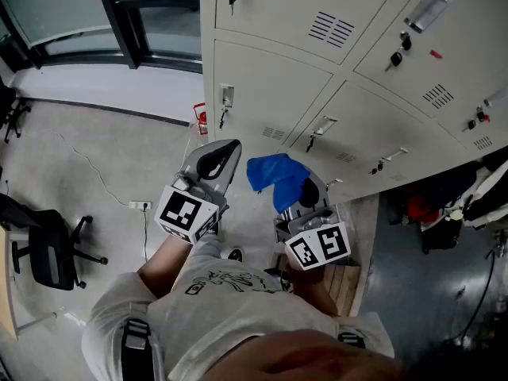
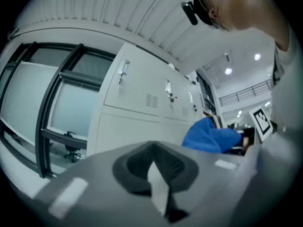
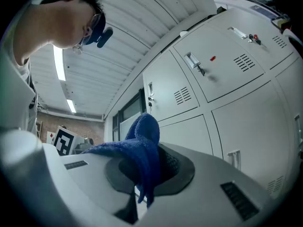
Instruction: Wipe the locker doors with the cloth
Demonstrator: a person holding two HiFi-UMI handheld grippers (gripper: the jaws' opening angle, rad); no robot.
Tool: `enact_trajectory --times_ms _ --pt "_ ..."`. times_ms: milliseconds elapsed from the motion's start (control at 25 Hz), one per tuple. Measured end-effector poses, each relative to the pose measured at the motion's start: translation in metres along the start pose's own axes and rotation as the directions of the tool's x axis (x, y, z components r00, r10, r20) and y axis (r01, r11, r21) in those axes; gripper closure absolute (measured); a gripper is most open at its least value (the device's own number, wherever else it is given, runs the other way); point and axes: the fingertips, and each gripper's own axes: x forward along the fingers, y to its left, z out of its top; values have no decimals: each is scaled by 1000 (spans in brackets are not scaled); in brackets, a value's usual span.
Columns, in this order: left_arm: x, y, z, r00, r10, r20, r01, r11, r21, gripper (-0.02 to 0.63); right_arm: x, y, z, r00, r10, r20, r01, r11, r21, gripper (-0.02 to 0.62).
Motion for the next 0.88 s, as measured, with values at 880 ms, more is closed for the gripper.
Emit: enact_trajectory --times_ms 880 --pt "62 145 319 941 -216 259 152 958 244 604 234 61 358 944 98 315 250 408 -878 566"
